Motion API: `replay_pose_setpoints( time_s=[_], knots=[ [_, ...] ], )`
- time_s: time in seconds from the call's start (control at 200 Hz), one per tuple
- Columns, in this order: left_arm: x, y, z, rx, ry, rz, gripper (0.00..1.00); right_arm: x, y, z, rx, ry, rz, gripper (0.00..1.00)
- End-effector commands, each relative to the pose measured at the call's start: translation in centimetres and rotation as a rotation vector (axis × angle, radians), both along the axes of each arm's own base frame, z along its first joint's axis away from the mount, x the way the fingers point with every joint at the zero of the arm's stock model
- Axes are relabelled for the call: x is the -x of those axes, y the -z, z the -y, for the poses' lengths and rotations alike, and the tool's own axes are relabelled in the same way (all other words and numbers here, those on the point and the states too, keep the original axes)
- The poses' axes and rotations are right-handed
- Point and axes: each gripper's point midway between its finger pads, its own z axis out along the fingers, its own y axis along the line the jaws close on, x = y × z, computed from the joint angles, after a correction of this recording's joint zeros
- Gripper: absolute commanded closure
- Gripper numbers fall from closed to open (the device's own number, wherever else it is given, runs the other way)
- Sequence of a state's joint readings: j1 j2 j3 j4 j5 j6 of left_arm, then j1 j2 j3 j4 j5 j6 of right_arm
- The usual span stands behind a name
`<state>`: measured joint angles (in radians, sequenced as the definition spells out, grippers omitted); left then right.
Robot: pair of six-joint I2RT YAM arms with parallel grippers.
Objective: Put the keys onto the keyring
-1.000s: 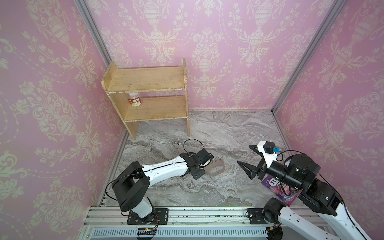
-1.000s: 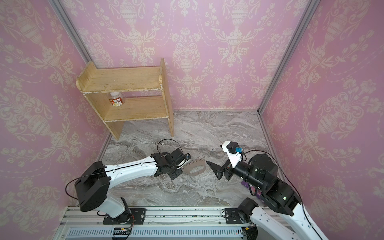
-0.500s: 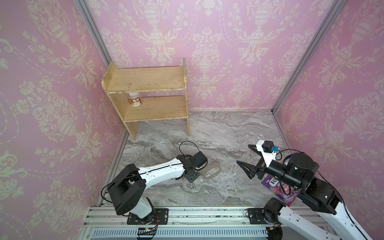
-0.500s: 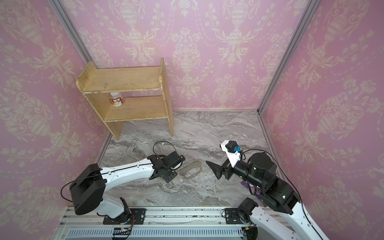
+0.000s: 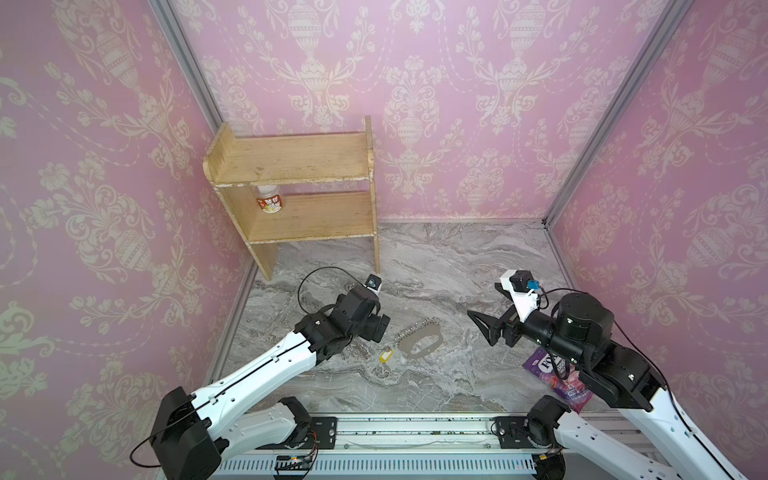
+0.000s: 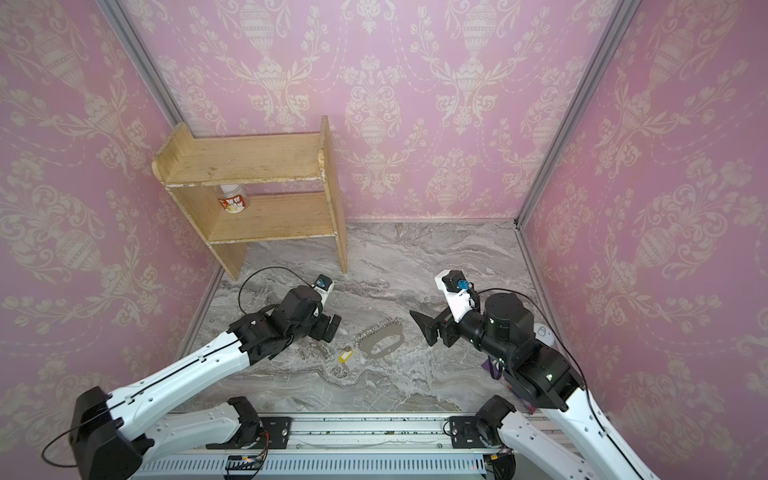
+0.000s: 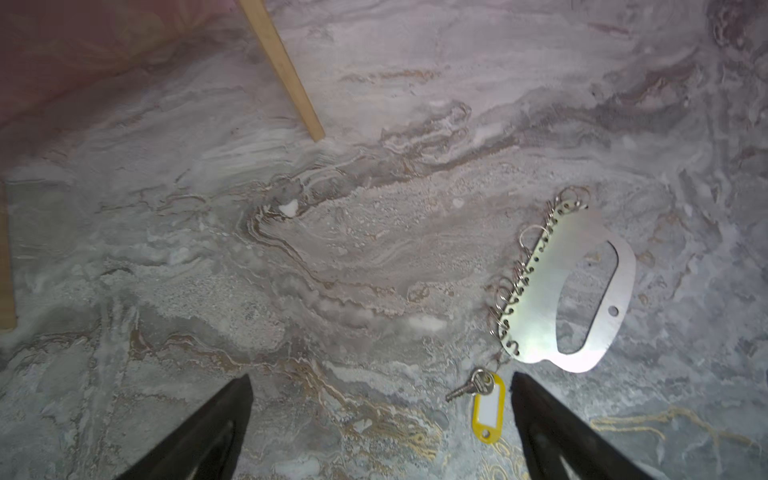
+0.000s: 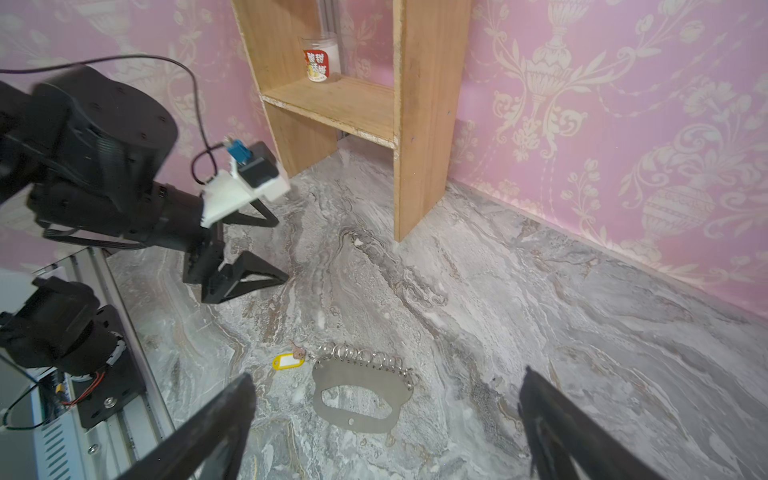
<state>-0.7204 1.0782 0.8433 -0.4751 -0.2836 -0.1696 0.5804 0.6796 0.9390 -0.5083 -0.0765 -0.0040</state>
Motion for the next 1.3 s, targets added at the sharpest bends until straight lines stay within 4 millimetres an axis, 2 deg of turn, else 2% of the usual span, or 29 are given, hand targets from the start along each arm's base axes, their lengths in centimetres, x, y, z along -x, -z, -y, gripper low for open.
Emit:
replay_pose_setpoints(
  time_s=[0.0,0.185,0.205,0.365,0.465,0.625,0.68,0.75,1.001,1.101,1.296],
  knots=[
    [-2.9,-2.4,-1.5,-0.004,-0.075,0.162,0.00,-3.0,2.3,1.0,-0.017,0.113,-0.073,0.00],
    [-6.0,-5.0,-4.1,-0.028,-0.157,0.367,0.01,-7.0,5.9,4.0,-0.065,0.270,-0.148,0.00],
    [-6.1,-4.0,-4.6,-0.039,-0.168,0.368,0.01,-7.4,6.4,4.3,-0.062,0.287,-0.154,0.00],
    [-7.2,-3.1,-7.9,-0.057,-0.259,0.451,0.01,-10.1,10.7,8.0,-0.050,0.433,-0.188,0.00],
    [-7.7,-2.1,-10.4,-0.096,-0.341,0.488,0.01,-11.5,12.4,10.1,-0.034,0.514,-0.157,0.00],
    [-8.3,-0.6,-13.3,-0.087,-0.426,0.540,0.01,-13.4,15.2,12.3,0.030,0.580,-0.135,0.00],
    [-8.7,0.1,-13.8,-0.078,-0.433,0.540,0.01,-14.0,16.2,13.0,0.038,0.600,-0.140,0.00],
    [-9.2,1.0,-14.2,-0.093,-0.431,0.540,0.01,-14.6,17.2,13.5,0.057,0.610,-0.133,0.00],
    [-10.7,3.1,-15.1,-0.122,-0.419,0.589,0.01,-16.4,18.9,13.7,0.078,0.607,-0.055,0.00],
    [-11.2,3.1,-15.9,-0.177,-0.439,0.616,0.01,-16.9,19.4,13.6,0.076,0.597,-0.032,0.00],
    [-11.5,2.7,-17.0,-0.095,-0.448,0.614,0.01,-17.1,21.3,13.7,0.072,0.604,-0.020,0.00]
  ],
)
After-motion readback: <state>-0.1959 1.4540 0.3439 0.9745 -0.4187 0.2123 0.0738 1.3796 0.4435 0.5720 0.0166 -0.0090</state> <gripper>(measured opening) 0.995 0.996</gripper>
